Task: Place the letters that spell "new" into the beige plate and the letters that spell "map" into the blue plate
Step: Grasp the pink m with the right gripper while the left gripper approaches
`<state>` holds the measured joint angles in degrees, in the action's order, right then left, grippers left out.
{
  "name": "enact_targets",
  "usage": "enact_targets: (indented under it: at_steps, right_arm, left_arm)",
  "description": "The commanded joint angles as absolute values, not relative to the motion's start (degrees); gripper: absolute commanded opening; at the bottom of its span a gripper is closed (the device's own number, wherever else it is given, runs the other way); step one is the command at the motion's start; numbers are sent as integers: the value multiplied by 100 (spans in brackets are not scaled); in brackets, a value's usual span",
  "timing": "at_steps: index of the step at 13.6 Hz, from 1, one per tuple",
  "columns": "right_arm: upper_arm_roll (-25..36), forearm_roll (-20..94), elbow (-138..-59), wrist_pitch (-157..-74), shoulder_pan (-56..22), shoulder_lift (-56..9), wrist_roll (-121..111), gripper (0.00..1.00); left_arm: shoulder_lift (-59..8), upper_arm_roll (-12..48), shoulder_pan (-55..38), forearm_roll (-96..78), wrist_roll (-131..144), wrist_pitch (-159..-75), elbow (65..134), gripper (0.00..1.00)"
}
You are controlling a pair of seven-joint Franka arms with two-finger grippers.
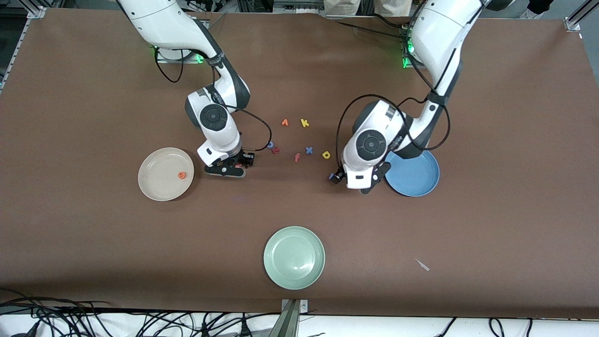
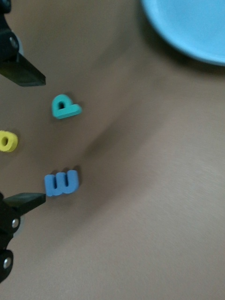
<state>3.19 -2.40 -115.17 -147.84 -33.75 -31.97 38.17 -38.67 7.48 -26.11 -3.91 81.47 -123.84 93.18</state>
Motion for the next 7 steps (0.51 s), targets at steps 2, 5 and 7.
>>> enact_targets:
  at_steps: [2,5,7]
  right_arm:
    - [360,-325,-11628,-14897,-3428,-3173,3929,49]
    - [360,-334,-11689,-14897,-3428,-3155,3929,35]
    - [360,-334,-11698,-14897,-3428,-3147,3920,28]
  left_arm:
    - [-4191,642,-2751,-457,8525,-12366,8914,99]
    - [-4447,633,-2742,-466,8560,-12926,8596,94]
    - [-4508,624,-2751,-440,8543,-13069,8639,89]
